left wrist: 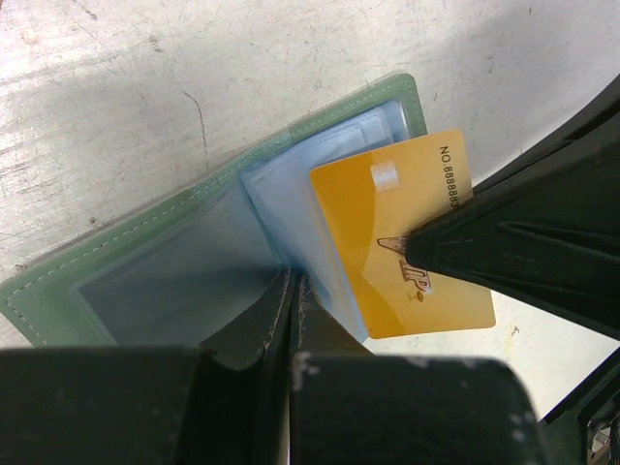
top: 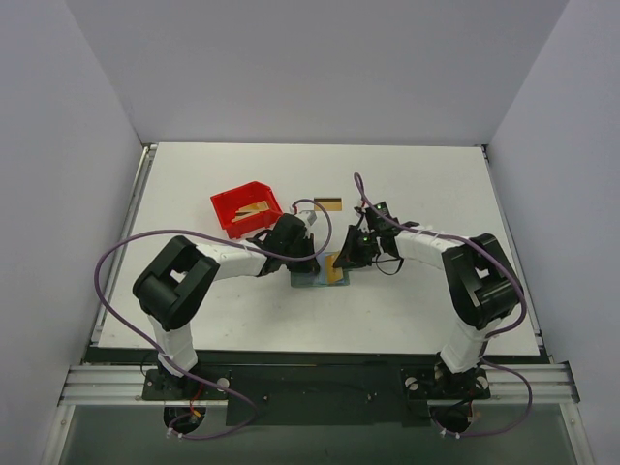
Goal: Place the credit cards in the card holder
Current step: Open the card holder at the center of the board.
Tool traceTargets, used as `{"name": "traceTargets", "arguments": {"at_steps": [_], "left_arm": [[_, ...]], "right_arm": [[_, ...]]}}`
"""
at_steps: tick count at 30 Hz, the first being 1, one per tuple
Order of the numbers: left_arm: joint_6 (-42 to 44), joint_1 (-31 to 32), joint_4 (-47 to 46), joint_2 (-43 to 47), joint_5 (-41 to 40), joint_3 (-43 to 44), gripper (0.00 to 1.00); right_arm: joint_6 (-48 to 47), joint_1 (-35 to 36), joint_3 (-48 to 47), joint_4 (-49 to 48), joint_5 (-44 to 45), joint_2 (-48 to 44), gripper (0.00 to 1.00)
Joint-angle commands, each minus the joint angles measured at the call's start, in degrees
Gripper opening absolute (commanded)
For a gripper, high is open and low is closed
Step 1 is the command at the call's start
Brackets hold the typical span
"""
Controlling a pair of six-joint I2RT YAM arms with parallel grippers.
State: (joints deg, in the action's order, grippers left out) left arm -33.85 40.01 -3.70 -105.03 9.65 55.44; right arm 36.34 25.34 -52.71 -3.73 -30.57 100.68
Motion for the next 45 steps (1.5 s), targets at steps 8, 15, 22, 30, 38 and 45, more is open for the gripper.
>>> {"name": "traceTargets", "arguments": {"at_steps": [8, 15, 22, 30, 38, 45], "left_arm": [[0.5, 0.0, 9.4, 5.5, -12.3, 2.2, 0.00], [2.6, 0.7, 7.3, 8.5, -10.6, 5.0, 0.00], [5.2, 3.3, 2.4, 4.3, -2.6, 7.1, 0.00], [5.5, 4.4, 1.4, 0.6, 0.4, 6.2, 0.00], [5.5, 4.4, 3.6, -1.1, -2.2, 3.8, 0.00], [4.8, 4.3, 8.5, -2.3, -5.5, 2.5, 0.00]], "right_arm": [[-0.3, 1.0, 0.0, 1.9, 3.7, 3.0, 0.00], [-0.2, 1.0, 0.0, 1.7, 3.9, 3.4, 0.00], [0.0, 0.9, 0.0, 1.5, 3.8, 3.7, 0.00], [0.0, 0.8, 0.1, 1.4, 3.6, 3.6, 0.00], [0.3, 0.2, 0.5, 0.7, 3.1, 2.9, 0.00], [0.7, -0.9, 2.3, -0.6, 2.7, -0.1, 0.00]]}}
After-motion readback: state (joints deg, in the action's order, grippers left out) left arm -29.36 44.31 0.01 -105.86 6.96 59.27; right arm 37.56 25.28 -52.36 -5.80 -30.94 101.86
